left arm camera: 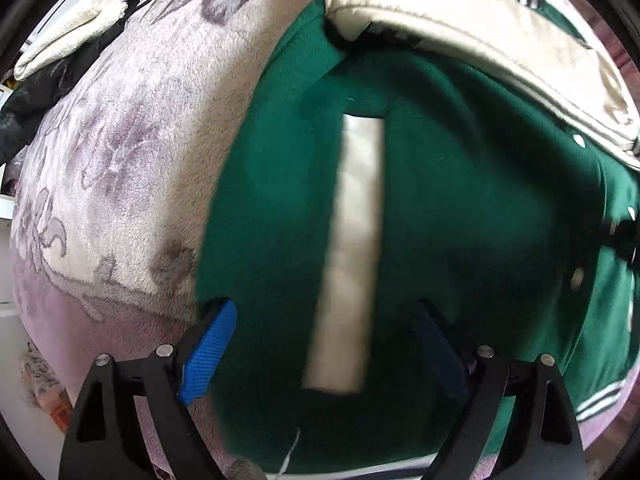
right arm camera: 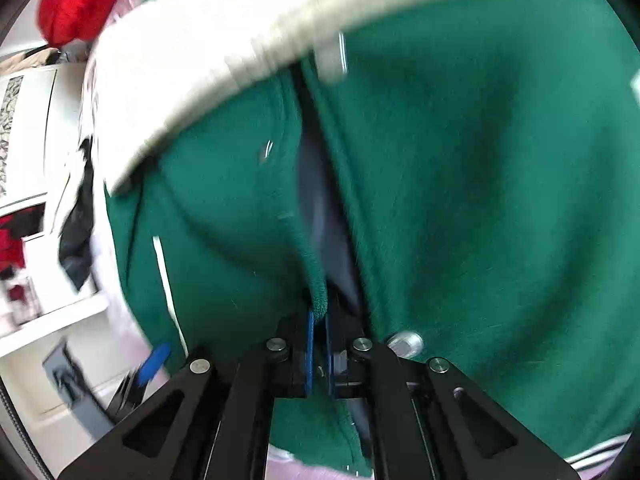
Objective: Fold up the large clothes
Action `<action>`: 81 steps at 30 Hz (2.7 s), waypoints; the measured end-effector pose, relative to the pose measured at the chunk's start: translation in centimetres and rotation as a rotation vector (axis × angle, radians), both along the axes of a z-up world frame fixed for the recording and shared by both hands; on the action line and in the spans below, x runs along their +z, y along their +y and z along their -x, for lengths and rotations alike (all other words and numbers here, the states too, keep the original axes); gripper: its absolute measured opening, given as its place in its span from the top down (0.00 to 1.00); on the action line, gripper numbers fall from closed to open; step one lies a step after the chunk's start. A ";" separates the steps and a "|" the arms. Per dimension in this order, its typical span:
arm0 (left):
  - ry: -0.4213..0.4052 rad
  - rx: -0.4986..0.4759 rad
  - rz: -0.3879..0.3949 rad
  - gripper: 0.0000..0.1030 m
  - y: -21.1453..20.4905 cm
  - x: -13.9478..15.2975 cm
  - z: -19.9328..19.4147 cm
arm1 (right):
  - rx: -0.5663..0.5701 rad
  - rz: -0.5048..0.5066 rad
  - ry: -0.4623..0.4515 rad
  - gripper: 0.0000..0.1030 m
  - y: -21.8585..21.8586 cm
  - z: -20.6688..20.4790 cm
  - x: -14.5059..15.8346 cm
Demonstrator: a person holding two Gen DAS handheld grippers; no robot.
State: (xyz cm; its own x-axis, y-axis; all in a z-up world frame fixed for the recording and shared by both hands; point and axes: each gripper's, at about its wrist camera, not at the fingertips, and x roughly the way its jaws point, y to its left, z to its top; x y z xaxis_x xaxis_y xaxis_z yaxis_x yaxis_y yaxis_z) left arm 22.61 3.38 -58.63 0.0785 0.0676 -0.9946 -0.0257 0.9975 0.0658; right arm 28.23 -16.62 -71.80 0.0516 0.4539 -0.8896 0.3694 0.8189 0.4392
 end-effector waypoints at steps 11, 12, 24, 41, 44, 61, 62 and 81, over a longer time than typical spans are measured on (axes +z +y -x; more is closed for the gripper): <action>0.041 -0.069 0.047 0.11 -1.7 0.3 4.3 | -0.160 -0.051 0.175 0.43 -4.8 9.1 3.7; 0.050 -0.076 0.050 0.11 -2.2 0.0 4.9 | -0.218 -0.042 0.205 0.40 -5.5 11.8 3.6; 0.060 -0.192 0.005 0.11 -5.0 -2.6 7.0 | -0.600 -0.118 0.275 0.89 -8.5 25.6 -1.9; -0.164 -0.039 -0.084 0.11 -0.4 1.2 -8.3 | -0.208 0.041 0.159 0.42 -3.7 15.7 7.3; -0.158 -0.006 -0.174 0.11 1.2 -1.2 -13.8 | -0.185 0.039 0.094 0.42 -3.0 10.1 7.4; -0.123 0.027 -0.039 0.00 10.1 -1.3 -12.1 | -0.082 0.248 0.039 0.46 -4.9 2.0 6.2; -0.131 0.018 -0.037 0.00 10.4 -1.1 -12.2 | -0.105 0.213 0.031 0.41 -4.8 1.7 6.3; -0.177 -0.034 -0.037 0.00 3.0 8.6 -6.1 | -0.147 0.217 0.105 0.66 -19.8 14.8 13.0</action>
State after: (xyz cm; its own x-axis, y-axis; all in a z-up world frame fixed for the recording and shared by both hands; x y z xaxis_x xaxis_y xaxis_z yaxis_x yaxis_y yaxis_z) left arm 28.75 6.34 -50.02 0.2550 0.0981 -0.9620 -0.0066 0.9950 0.0997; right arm 13.41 -36.43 -58.76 0.0052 0.2462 -0.9692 0.5256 0.8238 0.2121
